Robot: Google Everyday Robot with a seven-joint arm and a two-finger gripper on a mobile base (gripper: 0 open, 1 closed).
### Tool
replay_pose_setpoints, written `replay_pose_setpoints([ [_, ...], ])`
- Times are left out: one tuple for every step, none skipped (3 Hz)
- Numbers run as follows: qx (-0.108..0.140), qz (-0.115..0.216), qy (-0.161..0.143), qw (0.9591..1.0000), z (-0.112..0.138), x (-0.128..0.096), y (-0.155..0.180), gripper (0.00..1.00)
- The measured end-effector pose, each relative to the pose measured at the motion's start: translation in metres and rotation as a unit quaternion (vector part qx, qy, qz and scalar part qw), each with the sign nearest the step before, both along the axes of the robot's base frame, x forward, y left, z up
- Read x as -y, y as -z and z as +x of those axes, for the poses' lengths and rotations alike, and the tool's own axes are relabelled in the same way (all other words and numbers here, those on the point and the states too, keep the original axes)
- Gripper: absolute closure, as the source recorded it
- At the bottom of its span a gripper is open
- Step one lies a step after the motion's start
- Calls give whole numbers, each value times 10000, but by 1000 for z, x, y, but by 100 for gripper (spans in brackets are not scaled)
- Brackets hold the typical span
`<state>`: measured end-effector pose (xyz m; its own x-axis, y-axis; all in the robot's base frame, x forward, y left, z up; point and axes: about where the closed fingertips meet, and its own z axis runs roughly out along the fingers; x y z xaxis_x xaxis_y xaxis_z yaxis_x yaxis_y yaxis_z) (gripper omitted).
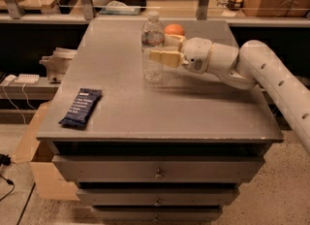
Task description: Place water bottle upright
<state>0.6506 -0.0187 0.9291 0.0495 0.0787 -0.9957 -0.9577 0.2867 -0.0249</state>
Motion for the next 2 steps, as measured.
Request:
replay_pose_setpoints([
  [13, 16, -4, 10000, -1, 2, 0, 0],
  [17, 18, -4, 10000, -1, 2, 0, 0],
])
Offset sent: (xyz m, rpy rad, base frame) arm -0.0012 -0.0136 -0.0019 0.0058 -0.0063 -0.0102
